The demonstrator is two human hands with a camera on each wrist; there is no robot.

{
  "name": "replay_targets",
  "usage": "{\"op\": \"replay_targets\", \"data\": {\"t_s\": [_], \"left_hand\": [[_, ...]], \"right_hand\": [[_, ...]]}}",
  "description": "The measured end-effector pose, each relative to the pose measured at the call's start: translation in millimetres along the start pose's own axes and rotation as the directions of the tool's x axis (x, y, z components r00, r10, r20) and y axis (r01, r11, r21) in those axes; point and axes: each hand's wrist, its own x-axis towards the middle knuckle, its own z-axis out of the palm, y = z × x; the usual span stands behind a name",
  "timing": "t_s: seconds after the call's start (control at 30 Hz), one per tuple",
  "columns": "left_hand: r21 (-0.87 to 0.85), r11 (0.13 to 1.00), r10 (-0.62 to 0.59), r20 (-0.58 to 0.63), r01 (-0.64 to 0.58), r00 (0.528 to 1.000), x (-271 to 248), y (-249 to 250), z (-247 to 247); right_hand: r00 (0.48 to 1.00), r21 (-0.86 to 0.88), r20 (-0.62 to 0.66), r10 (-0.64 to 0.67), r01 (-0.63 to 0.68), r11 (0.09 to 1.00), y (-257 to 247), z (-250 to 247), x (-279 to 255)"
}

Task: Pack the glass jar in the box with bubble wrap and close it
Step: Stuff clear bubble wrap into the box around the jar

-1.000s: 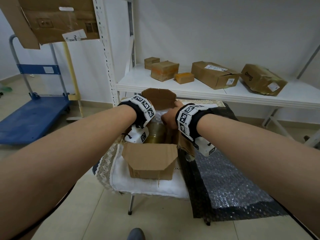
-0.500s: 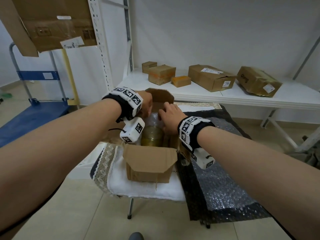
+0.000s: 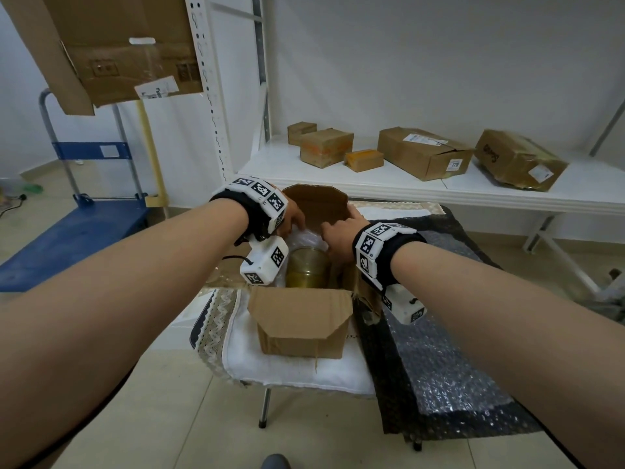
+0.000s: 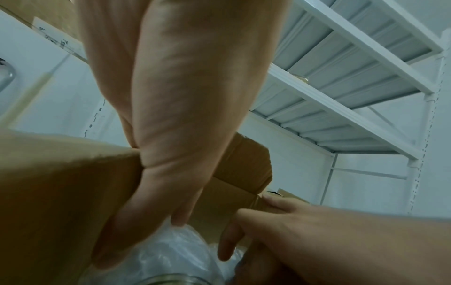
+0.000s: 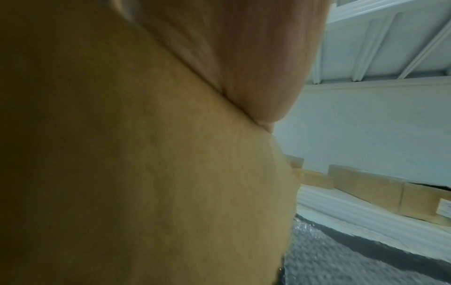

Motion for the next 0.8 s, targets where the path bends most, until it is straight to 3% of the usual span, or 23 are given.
{"op": "replay_targets", "data": {"t_s": [0.13, 0.37, 0.6, 0.73, 0.8], "left_hand": [[0.062, 0.998, -0.017, 0.052, 0.014, 0.998, 5, 7, 4], [0.101, 0.994, -0.043, 0.069, 0.036, 0.997, 4, 9, 5], [-0.031, 0.998, -0.054, 0.084, 0.057, 0.995, 8, 7, 10], [0.073, 0.996, -0.046, 0.047, 0.043, 0.998, 5, 14, 10], [0.119, 0.993, -0.017, 0.100, 0.005, 0.995, 7, 13, 8]], "right_hand": [[0.998, -0.074, 0.064, -0.026, 0.031, 0.997, 0, 0, 3], [0.996, -0.043, -0.092, 0.019, -0.023, 0.999, 1, 9, 0], [0.999, -0.081, -0.020, 0.026, -0.027, 0.996, 0, 5, 3], [0.999, -0.080, 0.049, 0.012, -0.008, 0.997, -1, 4, 7], [0.991, -0.123, 0.131, 0.014, 0.002, 0.992, -2, 3, 7]]}}
